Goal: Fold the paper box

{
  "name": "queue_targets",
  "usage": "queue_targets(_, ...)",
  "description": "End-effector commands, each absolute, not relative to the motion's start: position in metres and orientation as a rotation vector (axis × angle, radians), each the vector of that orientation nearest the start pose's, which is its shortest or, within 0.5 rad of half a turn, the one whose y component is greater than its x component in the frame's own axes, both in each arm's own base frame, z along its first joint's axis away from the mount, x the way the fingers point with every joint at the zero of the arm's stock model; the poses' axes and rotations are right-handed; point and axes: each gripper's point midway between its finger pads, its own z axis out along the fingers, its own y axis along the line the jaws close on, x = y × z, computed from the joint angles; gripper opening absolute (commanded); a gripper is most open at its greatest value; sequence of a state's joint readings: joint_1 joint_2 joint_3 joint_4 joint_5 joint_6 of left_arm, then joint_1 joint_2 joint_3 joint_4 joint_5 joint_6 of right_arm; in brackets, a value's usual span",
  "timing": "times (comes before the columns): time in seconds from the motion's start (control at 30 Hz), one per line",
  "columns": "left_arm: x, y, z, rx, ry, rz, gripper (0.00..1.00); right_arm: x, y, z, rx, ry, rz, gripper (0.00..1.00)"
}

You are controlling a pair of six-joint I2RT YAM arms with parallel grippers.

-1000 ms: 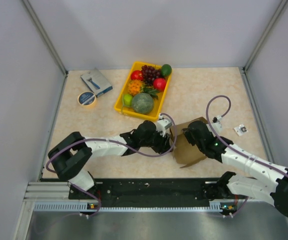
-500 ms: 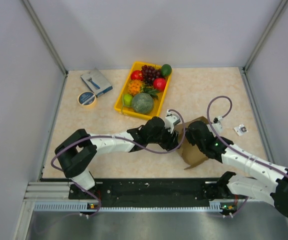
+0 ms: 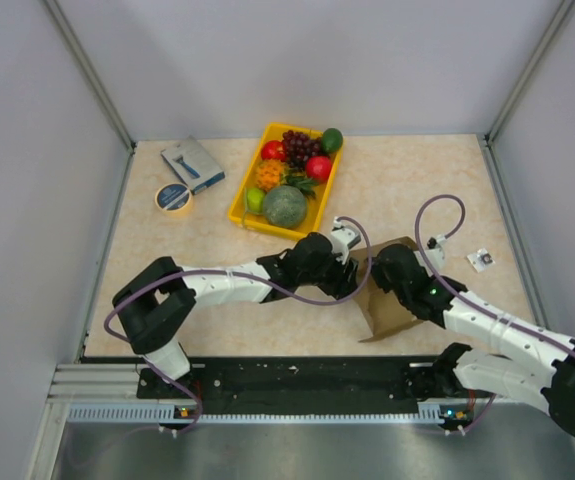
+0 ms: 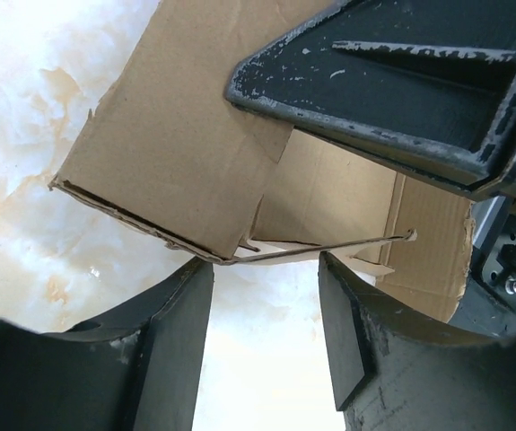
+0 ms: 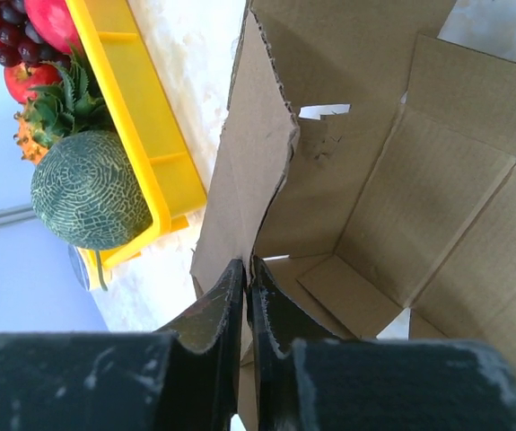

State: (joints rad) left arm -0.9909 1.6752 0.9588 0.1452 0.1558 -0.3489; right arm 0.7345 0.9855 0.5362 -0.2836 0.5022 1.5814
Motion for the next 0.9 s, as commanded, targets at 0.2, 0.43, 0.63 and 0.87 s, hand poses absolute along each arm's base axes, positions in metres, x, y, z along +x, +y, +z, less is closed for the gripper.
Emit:
queue_targets(0.2,0.226,-0.413,0.119,0.811,2.035,-0.927,0.61,0.237,0.158,0.092,1.126,2.065,0.633,0.17)
queue_targets(0.43,0.224,-0.415,0.117,0.841,2.021,-0.932,0.60,0.230,0.152,0.103,0.962,2.062,0.648,0.32)
queue_targets(0.63,0.222,-0.416,0.111,0.852,2.031,-0.943,0.59,0.218,0.161,0.101,0.780,2.123,0.703,0.47)
queue_targets(0.87,0.223,-0.416,0.107,0.878,2.029,-0.926,0.59,0.204,0.156,0.098,0.633,2.112,0.744,0.62)
